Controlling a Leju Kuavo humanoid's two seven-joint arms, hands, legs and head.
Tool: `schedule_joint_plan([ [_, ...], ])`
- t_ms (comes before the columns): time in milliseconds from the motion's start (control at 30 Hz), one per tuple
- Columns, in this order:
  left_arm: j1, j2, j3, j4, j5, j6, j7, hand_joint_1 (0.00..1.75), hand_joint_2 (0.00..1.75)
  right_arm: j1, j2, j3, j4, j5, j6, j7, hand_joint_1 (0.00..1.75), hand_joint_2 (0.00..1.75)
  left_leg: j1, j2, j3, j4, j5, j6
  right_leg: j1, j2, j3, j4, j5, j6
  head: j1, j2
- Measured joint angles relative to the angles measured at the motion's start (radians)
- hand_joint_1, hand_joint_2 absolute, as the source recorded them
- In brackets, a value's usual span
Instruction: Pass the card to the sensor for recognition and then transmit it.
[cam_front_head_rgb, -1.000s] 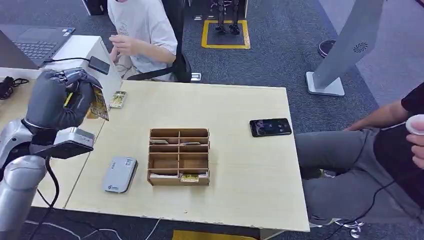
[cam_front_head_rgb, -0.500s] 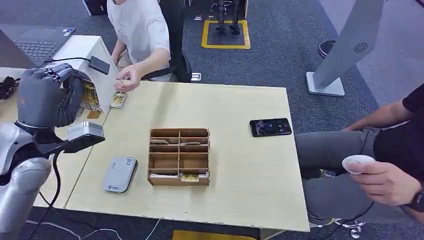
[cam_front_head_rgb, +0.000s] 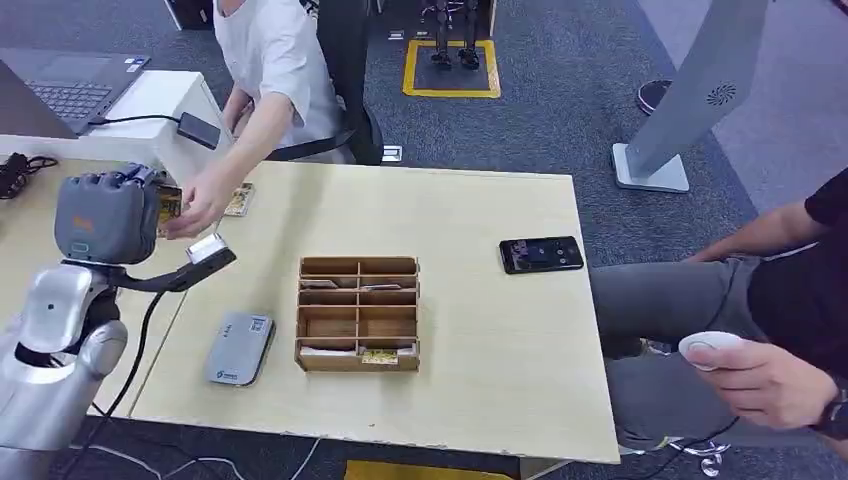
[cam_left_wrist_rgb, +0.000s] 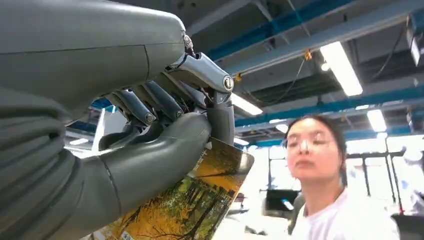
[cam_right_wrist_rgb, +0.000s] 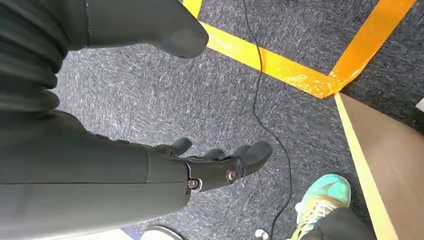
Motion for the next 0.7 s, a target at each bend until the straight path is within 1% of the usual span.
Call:
schedule_joint_plan([
  [167,0.007,0.000,0.000,0.029,-0.002,0.002,0.002,1.75,1.75,0.000,0.000,-0.001,0.000,0.000,0.000,0.000,0.00,1.75,0.000,0.000,0.000,0.000,0.000,0.000,0.000,0.000,0.000,0.000,0.000,0.000,0.000,0.000],
  [500,0.008,-0.004,0.000,0.054,-0.002,0.003,0.002,1.75,1.75,0.000,0.000,-0.003,0.000,0.000,0.000,0.000,0.00,1.75,0.000,0.000,0.000,0.000,0.000,0.000,0.000,0.000,0.000,0.000,0.000,0.000,0.000,0.000],
  [533,0.008,-0.005,0.000,0.056,-0.002,0.002,0.002,1.61,1.75,0.000,0.000,-0.004,0.000,0.000,0.000,-0.001,0.00,1.75,0.000,0.000,0.000,0.000,0.000,0.000,0.000,0.000,0.000,0.000,0.000,0.000,0.000,0.000],
  [567,0.008,-0.005,0.000,0.056,-0.004,0.002,0.002,0.82,1.75,0.000,0.000,-0.005,0.000,0.000,0.000,-0.002,0.00,1.75,0.000,0.000,0.000,0.000,0.000,0.000,0.000,0.000,0.000,0.000,0.000,0.000,0.000,0.000],
  [600,0.008,-0.005,0.000,0.056,-0.005,0.002,0.003,0.00,1.75,0.000,0.000,-0.007,0.000,0.000,0.000,-0.003,0.00,1.75,0.000,0.000,0.000,0.000,0.000,0.000,0.000,0.000,0.000,0.000,0.000,0.000,0.000,0.000],
  [700,0.008,-0.007,0.001,0.062,-0.007,0.003,0.003,0.00,1.75,0.000,0.000,-0.012,0.000,0.000,0.000,-0.003,0.00,1.75,0.000,0.000,0.000,0.000,0.000,0.000,0.000,0.000,0.000,0.000,0.000,0.000,0.000,0.000],
])
